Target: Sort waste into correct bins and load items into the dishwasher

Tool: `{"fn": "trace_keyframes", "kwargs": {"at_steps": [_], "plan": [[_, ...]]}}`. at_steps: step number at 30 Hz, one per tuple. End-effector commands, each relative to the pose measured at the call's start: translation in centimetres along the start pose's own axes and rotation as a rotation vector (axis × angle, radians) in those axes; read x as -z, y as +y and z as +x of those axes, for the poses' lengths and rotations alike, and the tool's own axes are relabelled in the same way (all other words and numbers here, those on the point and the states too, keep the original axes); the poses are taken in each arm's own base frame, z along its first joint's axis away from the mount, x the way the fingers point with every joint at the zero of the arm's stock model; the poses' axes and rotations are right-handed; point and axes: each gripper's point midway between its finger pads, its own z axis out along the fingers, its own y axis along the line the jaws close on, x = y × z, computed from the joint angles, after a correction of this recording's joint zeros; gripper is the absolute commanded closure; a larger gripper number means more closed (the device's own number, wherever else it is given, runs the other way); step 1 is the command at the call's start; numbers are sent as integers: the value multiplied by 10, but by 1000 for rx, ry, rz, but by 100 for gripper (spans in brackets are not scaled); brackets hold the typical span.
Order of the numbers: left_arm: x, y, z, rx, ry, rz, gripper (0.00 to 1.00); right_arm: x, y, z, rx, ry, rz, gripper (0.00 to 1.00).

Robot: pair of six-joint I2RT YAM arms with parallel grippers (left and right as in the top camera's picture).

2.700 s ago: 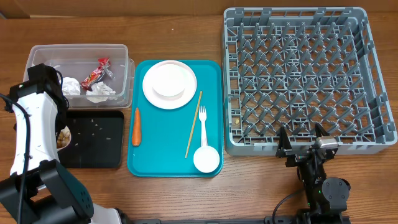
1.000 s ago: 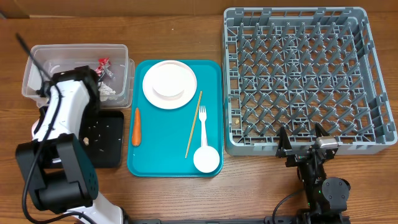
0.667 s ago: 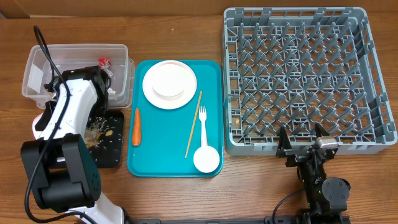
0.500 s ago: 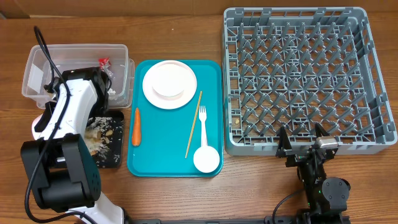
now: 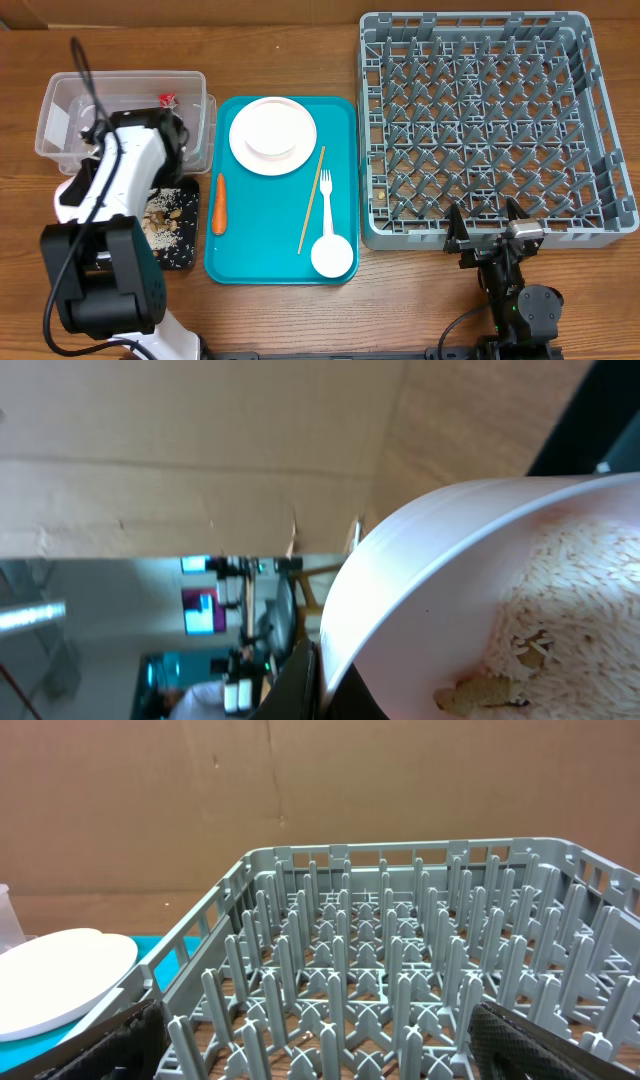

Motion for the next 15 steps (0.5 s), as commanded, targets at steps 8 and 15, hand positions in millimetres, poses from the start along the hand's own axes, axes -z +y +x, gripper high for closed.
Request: {"fn": "trace_keyframes", "kwargs": {"at_steps": [8,15], "plan": [[27,5,-19,-42,-140,-82,96,0,0,2,4,-1,0,0],[27,8,-17,-117,-134,-100,96,0,0,2,4,-1,0,0]]}}
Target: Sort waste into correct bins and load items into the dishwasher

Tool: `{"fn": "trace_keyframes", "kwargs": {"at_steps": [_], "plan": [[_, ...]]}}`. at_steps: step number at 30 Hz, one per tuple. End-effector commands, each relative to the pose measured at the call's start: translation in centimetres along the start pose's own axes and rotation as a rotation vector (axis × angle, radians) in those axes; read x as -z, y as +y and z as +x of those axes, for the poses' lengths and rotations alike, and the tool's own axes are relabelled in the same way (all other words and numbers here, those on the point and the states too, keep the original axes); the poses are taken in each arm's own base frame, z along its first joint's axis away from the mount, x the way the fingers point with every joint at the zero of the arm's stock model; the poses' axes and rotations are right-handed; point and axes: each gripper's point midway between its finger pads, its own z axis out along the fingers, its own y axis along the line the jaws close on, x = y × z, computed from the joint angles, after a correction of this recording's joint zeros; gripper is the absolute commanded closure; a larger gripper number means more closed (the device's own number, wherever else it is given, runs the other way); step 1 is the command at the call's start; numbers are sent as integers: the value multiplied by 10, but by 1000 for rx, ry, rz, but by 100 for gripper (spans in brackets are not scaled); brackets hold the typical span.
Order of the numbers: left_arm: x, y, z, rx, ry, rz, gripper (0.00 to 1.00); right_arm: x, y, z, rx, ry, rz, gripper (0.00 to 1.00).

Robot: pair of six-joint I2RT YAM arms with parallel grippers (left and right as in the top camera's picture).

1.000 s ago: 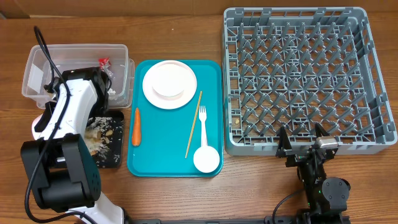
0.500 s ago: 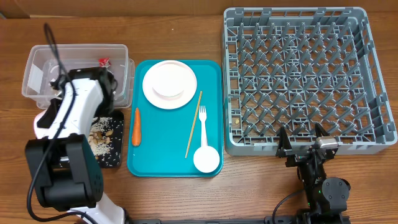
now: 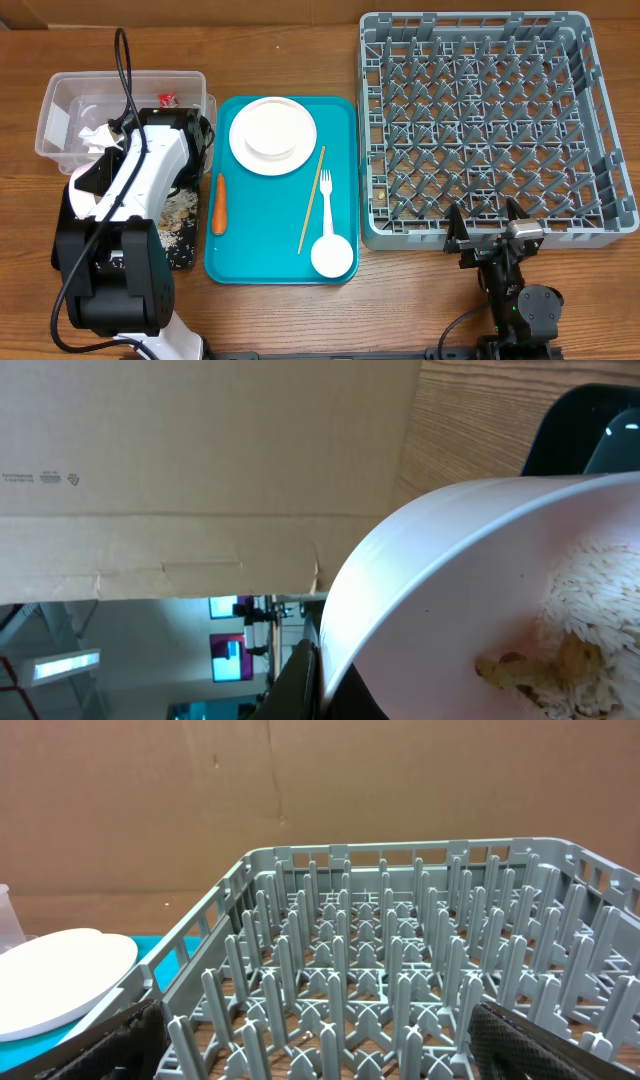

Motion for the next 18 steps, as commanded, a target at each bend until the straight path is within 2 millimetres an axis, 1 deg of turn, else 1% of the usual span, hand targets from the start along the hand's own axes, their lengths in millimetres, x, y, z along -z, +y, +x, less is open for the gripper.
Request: {"fn": "trace_keyframes", "kwargs": {"at_steps": [1,2,4,6,9,10,11,13,14,15,16,18], "plan": [[1,7,-3,-25,-23,-46,96,0,0,2,4,-2,0,0],[1,7,-3,-12,-26,-45,96,0,0,2,4,-2,0,0],[5,6,-2,-70,-30,-41,96,0,0,2,4,-2,0,0],[13,6,-3,-38,-53,-38,96,0,0,2,4,-2,0,0],[23,6,-6,-52,-87,-43,96,0,0,2,4,-2,0,0],[24,8,-9,-15,-102,-54,96,0,0,2,4,-2,0,0],[23,9,-10,-11,-106,-63,96,0,0,2,4,-2,0,0],[22,8,-7,-80,-92,-60,96,0,0,2,4,-2,0,0],[24,10,-6,-65,-96,-62,96,0,0,2,4,-2,0,0],[24,10,-7,7,-103,-63,96,0,0,2,4,-2,0,0],[24,9,-7,32,-102,-59,96,0,0,2,4,-2,0,0],[21,4,-2,-6,-72,-35,96,0,0,2,4,-2,0,0]]}}
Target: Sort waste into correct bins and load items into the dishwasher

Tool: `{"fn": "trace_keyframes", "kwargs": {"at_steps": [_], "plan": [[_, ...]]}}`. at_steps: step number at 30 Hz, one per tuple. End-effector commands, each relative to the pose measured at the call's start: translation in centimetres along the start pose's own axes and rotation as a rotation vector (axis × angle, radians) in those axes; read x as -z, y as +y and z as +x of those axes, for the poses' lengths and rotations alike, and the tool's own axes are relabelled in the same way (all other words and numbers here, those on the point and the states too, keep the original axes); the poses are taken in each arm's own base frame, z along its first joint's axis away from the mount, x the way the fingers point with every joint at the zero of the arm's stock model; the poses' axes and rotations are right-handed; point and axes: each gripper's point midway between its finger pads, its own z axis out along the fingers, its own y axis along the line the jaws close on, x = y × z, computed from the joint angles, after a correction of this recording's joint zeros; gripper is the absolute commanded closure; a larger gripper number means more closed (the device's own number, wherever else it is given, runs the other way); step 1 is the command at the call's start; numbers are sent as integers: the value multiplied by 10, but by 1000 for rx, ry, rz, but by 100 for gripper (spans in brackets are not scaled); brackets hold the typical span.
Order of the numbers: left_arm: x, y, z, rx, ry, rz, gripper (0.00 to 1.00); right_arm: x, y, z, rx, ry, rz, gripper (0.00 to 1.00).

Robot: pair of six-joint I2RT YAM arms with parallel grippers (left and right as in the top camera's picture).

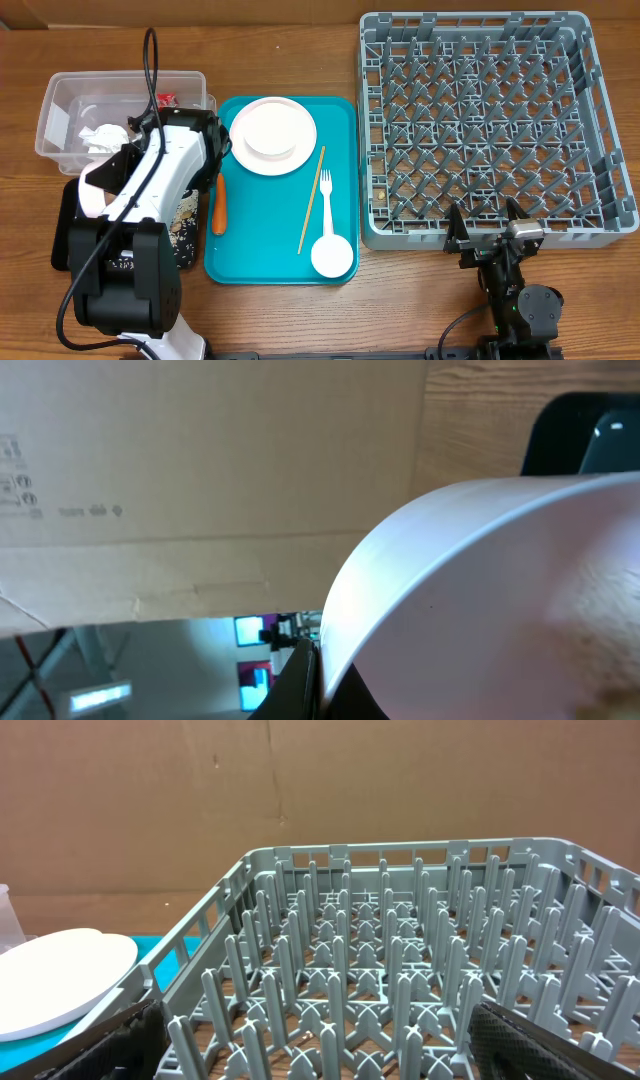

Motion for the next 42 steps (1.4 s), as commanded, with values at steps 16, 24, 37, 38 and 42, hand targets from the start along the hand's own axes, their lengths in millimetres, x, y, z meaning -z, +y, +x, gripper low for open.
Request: {"fn": "trace_keyframes", "kwargs": {"at_steps": [16,24,37,38,42], "plan": [[-9,16,12,55,28,-38,96,0,0,2,4,-1,0,0],[2,24,4,132,-36,-64,96,0,0,2,4,-1,0,0],[21,37,-1,90,-101,-55,96,0,0,2,4,-1,0,0],[24,39,-2,99,-110,-54,96,0,0,2,4,-1,0,0],[29,38,-1,71,-117,-35,96,0,0,2,4,-1,0,0]]}}
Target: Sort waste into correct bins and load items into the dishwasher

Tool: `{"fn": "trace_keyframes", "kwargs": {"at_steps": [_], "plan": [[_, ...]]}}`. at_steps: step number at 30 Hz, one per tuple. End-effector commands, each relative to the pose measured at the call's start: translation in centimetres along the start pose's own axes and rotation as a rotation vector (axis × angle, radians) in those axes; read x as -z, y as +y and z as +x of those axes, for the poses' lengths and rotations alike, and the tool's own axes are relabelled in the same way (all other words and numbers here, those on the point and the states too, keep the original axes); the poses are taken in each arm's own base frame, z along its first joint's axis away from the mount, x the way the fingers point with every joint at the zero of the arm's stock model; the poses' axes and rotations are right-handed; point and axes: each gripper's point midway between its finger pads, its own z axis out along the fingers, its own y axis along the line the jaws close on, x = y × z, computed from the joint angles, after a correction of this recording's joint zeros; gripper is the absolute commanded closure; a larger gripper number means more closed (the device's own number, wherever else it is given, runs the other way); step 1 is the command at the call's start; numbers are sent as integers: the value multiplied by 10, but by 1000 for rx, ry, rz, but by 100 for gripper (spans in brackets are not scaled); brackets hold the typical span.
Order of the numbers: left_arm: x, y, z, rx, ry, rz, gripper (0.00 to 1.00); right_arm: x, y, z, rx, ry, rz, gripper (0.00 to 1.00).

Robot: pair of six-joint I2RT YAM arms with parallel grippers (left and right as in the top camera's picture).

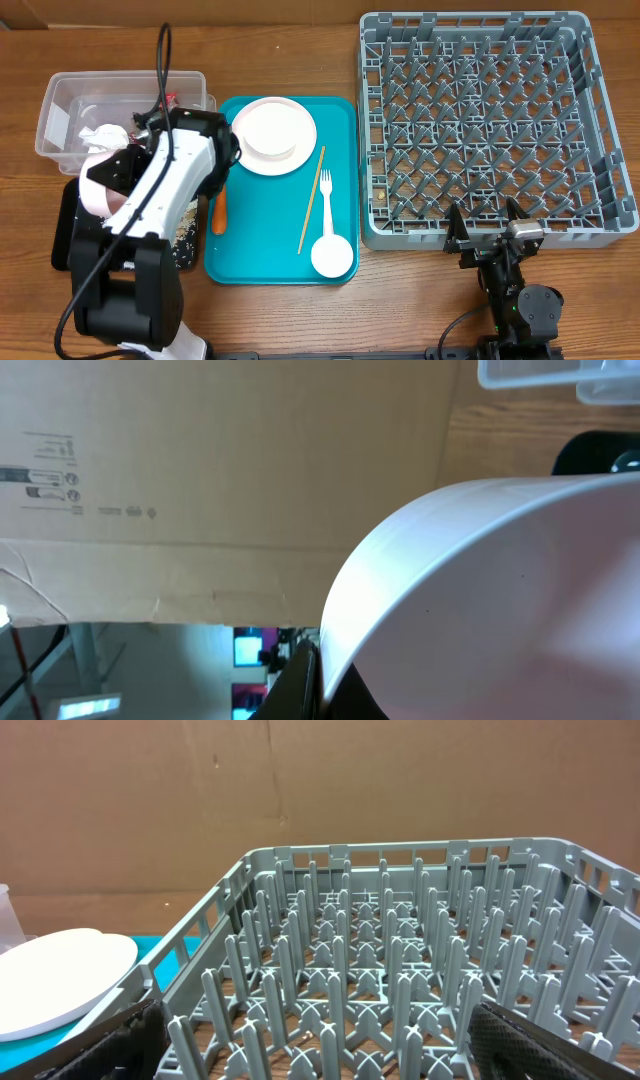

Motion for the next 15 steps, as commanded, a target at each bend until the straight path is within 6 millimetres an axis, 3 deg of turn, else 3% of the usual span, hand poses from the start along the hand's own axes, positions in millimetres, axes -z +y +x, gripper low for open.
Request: {"fn": "trace_keyframes", "kwargs": {"at_steps": [1,6,8,11,13,15], "plan": [[7,14,-2,31,-22,12,96,0,0,2,4,-1,1,0],[18,13,-3,113,-49,37,96,0,0,2,4,-1,1,0],[15,15,-4,167,-49,21,96,0,0,2,4,-1,1,0],[13,8,3,51,-6,66,96,0,0,2,4,-1,1,0],[12,12,0,187,-22,42,96,0,0,2,4,-1,1,0],[6,13,3,170,0,37,96,0,0,2,4,-1,1,0]]}}
